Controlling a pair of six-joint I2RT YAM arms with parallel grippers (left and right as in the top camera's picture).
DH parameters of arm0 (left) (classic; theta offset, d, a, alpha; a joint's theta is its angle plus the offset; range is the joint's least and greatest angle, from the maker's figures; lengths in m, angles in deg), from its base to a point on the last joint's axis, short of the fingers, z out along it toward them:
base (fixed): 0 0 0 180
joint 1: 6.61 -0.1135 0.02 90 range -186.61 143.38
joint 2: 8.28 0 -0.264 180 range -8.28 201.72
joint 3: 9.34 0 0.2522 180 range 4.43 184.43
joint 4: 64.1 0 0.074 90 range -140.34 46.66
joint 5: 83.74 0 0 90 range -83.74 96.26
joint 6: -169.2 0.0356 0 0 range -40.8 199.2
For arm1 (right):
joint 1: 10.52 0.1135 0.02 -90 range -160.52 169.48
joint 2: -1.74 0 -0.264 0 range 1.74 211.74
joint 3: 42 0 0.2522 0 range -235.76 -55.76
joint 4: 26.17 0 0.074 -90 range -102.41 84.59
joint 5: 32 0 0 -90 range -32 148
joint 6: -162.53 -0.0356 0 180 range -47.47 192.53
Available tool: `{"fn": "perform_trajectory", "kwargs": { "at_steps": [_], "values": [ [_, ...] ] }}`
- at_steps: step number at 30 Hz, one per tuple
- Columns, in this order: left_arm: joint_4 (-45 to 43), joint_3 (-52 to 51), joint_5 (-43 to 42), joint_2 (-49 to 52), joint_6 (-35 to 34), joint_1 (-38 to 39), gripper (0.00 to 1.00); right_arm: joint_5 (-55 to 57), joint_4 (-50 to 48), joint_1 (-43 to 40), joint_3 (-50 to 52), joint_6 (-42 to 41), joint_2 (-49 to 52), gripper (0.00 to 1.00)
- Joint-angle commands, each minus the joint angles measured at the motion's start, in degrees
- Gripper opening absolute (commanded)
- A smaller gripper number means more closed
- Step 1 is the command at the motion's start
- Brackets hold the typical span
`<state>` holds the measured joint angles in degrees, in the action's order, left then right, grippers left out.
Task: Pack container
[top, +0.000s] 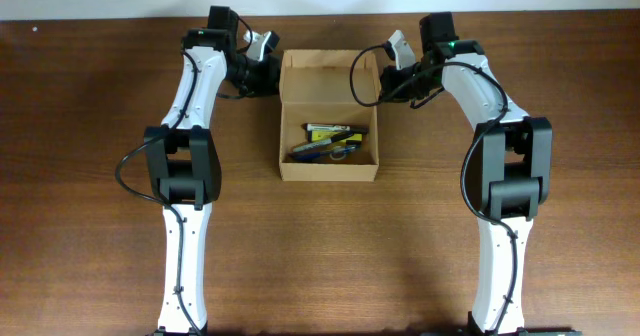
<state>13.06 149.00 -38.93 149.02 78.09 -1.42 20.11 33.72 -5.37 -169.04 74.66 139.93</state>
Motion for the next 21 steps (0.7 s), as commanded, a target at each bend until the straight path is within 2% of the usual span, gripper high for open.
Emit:
{"fn": "perform_trajectory", "kwargs": {
  "at_steps": [1,12,21],
  "values": [
    [-1.7,-0.1,-4.6,1.2,0.2,-0.1,0.02,-3.0,-0.3,0.5,0.2,0.4,1.2,0.04],
    [-5.3,0.9,-9.3,1.2,0.3,-0.1,0.01,-5.2,-0.6,0.5,0.1,0.4,1.2,0.04],
    [-4.2,9.1,-10.8,1.2,0.2,-0.1,0.01,-6.7,-0.6,0.5,-2.1,0.6,-0.8,0.04]
  ]
}}
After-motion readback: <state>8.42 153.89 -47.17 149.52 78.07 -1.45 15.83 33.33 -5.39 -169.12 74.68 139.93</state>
